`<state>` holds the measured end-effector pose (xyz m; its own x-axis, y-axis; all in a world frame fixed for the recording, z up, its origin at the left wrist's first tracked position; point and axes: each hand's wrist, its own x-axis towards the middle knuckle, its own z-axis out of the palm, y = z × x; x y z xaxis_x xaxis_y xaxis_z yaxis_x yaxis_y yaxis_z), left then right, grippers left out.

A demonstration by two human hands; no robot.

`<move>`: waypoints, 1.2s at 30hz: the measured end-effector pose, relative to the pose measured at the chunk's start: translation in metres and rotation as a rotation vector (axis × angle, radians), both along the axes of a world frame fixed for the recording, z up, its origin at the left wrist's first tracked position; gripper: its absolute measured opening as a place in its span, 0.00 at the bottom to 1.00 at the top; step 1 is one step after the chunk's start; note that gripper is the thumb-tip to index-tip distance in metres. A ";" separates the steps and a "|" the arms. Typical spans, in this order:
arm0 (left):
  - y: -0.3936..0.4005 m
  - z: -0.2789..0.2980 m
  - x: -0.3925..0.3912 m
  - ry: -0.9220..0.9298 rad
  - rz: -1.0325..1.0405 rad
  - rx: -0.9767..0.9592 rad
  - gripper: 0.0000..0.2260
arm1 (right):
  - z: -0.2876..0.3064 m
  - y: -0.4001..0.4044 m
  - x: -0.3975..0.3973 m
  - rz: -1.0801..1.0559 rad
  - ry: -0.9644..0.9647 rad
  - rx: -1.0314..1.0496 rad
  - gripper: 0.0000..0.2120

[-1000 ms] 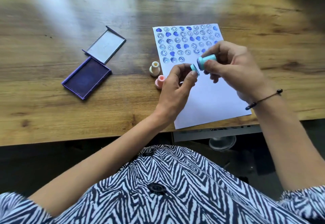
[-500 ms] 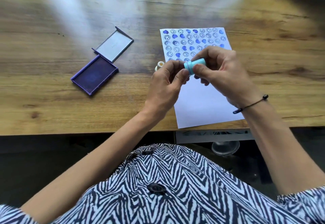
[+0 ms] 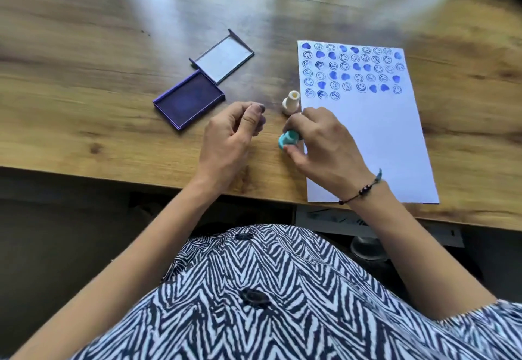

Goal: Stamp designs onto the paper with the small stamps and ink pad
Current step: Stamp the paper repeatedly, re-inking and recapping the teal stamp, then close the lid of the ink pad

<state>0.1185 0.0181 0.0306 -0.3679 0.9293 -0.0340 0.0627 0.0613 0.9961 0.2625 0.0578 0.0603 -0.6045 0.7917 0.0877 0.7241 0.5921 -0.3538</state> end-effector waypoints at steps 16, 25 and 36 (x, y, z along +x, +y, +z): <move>0.018 0.020 -0.035 0.310 0.092 -0.002 0.09 | 0.024 0.012 -0.015 0.026 0.030 0.155 0.10; 0.121 0.017 -0.083 1.182 -0.212 -0.417 0.25 | 0.039 0.077 -0.074 -0.047 0.056 0.022 0.07; 0.095 0.018 -0.095 0.776 0.019 -0.004 0.29 | 0.038 0.090 -0.098 -0.318 0.507 -0.595 0.12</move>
<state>0.0230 0.1126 0.0491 -0.3034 0.9230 0.2366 0.7413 0.0727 0.6672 0.1648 0.1482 0.0981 -0.3446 0.9179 -0.1969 0.4939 -0.0011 -0.8695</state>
